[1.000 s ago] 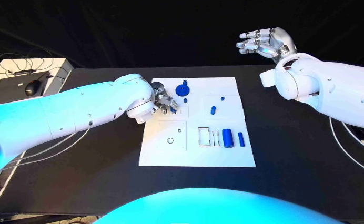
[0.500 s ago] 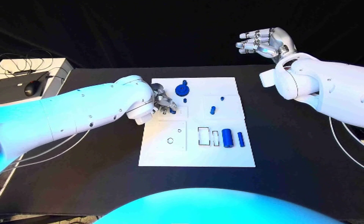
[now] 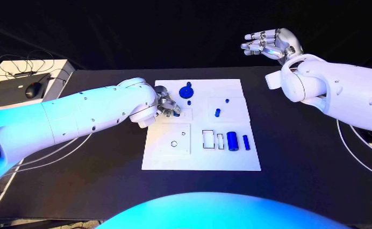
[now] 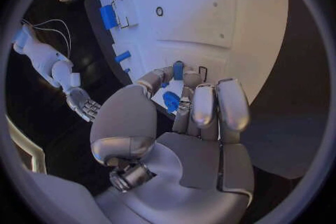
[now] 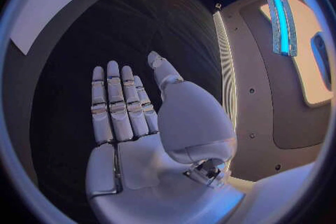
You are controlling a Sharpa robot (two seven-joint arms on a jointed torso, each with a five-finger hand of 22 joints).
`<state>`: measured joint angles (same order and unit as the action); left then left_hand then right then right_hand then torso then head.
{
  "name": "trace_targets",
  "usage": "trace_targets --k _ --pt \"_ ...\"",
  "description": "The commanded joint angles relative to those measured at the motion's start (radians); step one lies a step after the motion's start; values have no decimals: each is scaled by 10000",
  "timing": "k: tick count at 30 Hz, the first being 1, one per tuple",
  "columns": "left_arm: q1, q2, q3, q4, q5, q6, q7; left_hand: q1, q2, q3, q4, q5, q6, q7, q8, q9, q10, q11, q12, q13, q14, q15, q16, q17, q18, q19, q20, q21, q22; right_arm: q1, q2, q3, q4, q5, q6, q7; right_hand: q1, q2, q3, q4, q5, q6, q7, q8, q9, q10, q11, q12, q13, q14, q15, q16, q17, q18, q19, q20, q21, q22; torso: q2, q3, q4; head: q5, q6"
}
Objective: Assemble the parts on the task board
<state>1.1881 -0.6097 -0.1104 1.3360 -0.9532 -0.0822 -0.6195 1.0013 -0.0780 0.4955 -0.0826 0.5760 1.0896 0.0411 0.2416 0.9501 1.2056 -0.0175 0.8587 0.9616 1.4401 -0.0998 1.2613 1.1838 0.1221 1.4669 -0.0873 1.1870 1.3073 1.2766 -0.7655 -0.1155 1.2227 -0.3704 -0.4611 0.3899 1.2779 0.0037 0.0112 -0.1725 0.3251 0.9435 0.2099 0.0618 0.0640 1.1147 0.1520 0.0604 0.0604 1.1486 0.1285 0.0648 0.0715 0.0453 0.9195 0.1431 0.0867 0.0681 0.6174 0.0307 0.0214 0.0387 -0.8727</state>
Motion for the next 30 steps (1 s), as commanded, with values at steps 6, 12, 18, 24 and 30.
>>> trace_targets --k 6,12,18,24,30 --pt "-20 65 -8 21 -494 351 82 122 37 1229 -1171 24 216 -223 73 5 489 -442 -52 8 -46 -59 34 -33 -193 18 -38 -62 791 1 -9 6 25 -1 89 43 44 37 -60 22 63 -63 -25 1 -2 -76 -20 17 -11 -47 1 -29 -16 -99 -72 16 2 5 2 1 2 -1 1" --pt "-20 122 -7 11 -471 340 90 152 105 748 -1063 -39 273 -304 95 -72 536 -473 -42 19 -41 -69 53 -16 -204 21 -37 -83 804 1 -10 6 31 -1 87 44 61 38 -85 45 70 -55 -25 3 -1 -76 -20 18 -11 -56 3 -28 -15 -97 -77 20 1 6 -6 5 -5 8 1" --pt "-19 180 -7 2 -388 338 101 236 243 23 -895 -89 364 -407 188 -202 608 -518 -59 -13 -32 -103 71 1 -237 40 -76 -90 835 1 -4 6 29 -1 90 44 61 38 -85 45 70 -55 -25 3 -1 -76 -20 18 -11 -56 3 -28 -15 -97 -77 20 1 6 0 7 -1 -16 1" --pt "-18 224 -7 -10 -310 382 109 205 257 -35 -850 -91 466 -468 310 -175 642 -548 -8 27 -27 -128 83 11 -252 54 -98 -76 853 1 1 6 27 -1 88 41 61 38 -85 45 70 -55 -25 3 -1 -76 -20 18 -11 -56 3 -28 -15 -97 -77 20 1 6 6 6 3 -26 1" --pt "-18 245 -7 -12 -256 424 111 165 245 -39 -801 -91 441 -493 460 -159 667 -563 14 80 -27 -143 97 22 -278 54 -137 -96 871 1 -3 6 30 -1 86 39 74 42 -80 44 76 -47 -27 4 0 -78 -21 17 -11 -61 3 -28 -16 -96 -85 21 -2 5 3 3 4 -31 1"
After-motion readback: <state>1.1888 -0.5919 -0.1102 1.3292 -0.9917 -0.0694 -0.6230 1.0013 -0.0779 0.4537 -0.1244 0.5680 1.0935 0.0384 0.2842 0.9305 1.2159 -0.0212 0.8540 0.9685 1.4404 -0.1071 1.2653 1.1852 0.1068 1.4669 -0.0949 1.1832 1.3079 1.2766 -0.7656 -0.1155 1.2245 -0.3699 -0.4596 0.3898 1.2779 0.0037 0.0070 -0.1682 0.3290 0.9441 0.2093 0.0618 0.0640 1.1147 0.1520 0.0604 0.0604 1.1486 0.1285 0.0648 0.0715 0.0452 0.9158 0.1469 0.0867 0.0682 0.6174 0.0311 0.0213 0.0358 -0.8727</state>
